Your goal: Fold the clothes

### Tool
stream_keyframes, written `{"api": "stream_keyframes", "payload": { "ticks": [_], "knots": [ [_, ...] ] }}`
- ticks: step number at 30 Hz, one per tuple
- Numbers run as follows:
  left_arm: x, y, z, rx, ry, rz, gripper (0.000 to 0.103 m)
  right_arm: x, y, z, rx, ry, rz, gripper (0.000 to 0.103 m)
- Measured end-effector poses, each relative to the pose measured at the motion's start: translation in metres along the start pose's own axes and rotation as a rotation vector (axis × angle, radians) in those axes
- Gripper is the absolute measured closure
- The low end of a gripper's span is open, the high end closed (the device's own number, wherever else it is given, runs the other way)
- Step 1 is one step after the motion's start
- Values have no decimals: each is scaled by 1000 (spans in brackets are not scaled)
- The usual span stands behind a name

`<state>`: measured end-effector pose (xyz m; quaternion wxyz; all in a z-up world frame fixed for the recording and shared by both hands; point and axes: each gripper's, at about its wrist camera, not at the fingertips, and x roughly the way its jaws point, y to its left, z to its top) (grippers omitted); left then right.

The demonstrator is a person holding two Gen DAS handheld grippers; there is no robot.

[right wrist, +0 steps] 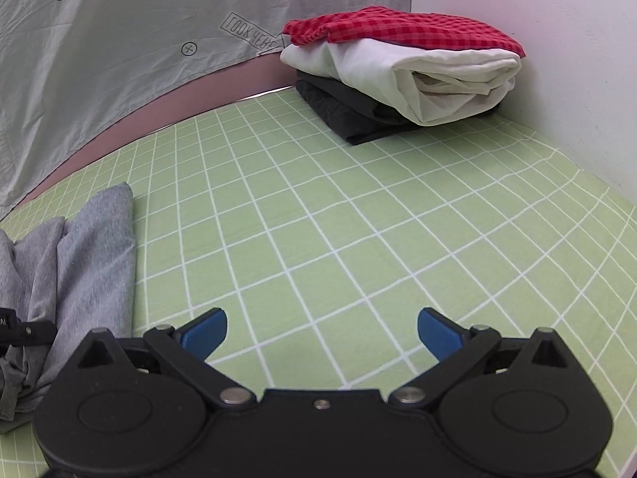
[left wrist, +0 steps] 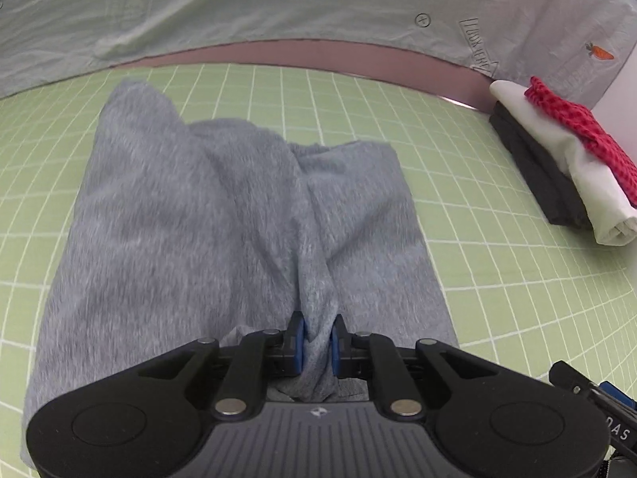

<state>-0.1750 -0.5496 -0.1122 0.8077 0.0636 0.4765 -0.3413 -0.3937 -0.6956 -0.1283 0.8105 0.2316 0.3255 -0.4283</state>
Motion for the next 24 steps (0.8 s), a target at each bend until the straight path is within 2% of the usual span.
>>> {"api": "stream_keyframes", "payload": {
  "ticks": [2, 7, 9, 11, 13, 16, 18, 21, 24],
  "knots": [
    [-7, 3, 2, -21, -11, -13, 83, 2, -9, 1, 10, 5, -5, 0],
    [-30, 11, 11, -62, -32, -51, 55, 0, -4, 6, 9, -5, 17, 0],
    [-42, 14, 15, -72, -47, -61, 48, 0, 6, 9, -6, -14, 33, 0],
    [-60, 21, 17, -70, -85, -47, 45, 0, 20, 12, -27, -19, 67, 0],
    [-69, 31, 15, -79, -108, 8, 38, 1, 37, 16, -47, -19, 106, 0],
    [-72, 52, 15, -98, -116, 136, 38, 3, 67, 21, -80, -15, 191, 0],
    [-67, 68, 13, -118, -93, 190, 38, 6, 89, 24, -105, -11, 240, 2],
    [-60, 95, 8, -156, -77, 215, 37, 15, 127, 30, -139, 4, 336, 13],
    [-57, 115, 7, -205, -72, 176, 29, 25, 159, 31, -161, 29, 419, 26]
  ]
}}
